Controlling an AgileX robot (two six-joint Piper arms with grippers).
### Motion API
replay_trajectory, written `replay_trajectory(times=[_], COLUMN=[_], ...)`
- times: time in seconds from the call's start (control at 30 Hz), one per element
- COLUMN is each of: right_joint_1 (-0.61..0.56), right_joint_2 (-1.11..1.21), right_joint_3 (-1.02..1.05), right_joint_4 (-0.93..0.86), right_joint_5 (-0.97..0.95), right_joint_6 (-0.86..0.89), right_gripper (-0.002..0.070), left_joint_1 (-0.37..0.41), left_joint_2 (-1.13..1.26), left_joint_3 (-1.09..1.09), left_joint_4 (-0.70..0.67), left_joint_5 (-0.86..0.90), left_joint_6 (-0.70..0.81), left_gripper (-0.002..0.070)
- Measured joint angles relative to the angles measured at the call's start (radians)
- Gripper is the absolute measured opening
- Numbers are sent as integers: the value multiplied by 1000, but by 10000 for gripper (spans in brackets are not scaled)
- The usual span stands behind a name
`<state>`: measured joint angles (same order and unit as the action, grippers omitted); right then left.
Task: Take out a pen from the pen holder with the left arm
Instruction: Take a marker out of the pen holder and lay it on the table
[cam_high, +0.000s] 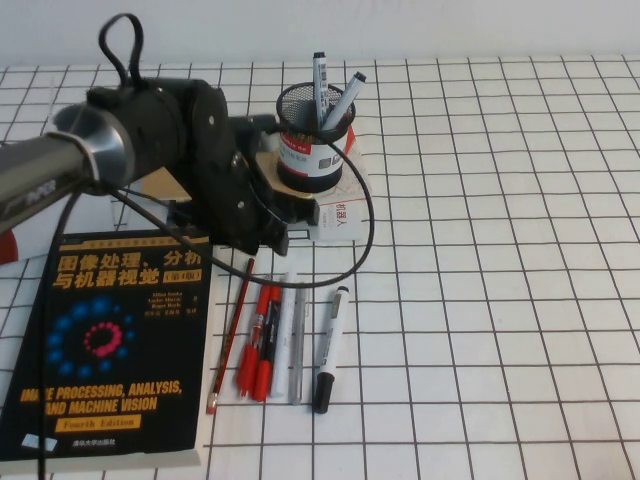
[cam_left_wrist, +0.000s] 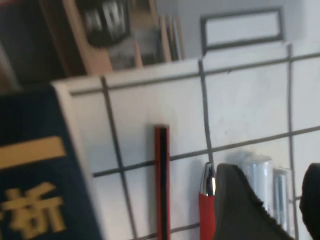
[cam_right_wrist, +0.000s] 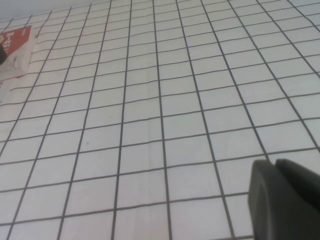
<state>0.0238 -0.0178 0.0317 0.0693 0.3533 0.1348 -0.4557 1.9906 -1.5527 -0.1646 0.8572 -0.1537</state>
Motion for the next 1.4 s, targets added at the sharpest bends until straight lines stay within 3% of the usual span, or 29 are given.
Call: replay_trajectory(times=[0.13, 0.27, 0.37, 0.6, 0.73, 1.17, 1.4], right_joint_1=[0, 0, 0, 0, 0, 0, 0], right_joint_2=[0, 0, 0, 0, 0, 0, 0], right_joint_3=[0, 0, 0, 0, 0, 0, 0], right_joint_4=[0, 0, 0, 0, 0, 0, 0], right_joint_5=[0, 0, 0, 0, 0, 0, 0], right_joint_6=[0, 0, 0, 0, 0, 0, 0], right_gripper=[-16, -16, -16, -16, -16, -16, -16], left_joint_1=[-22, -42, -50, -50, -50, -50, -20], left_joint_2=[-121, -281, -411, -744, -932, -1438, -1672], left_joint_3=[0, 58, 194, 589, 770, 1147, 1243], left_joint_4=[139, 252, 292, 308, 316, 316, 314], left_joint_5=[3, -31, -114, -368, -420, -218, -237], left_joint_6=[0, -37, -81, -108, -108, -112, -112], left_gripper=[186, 41, 12, 0, 0, 0, 0])
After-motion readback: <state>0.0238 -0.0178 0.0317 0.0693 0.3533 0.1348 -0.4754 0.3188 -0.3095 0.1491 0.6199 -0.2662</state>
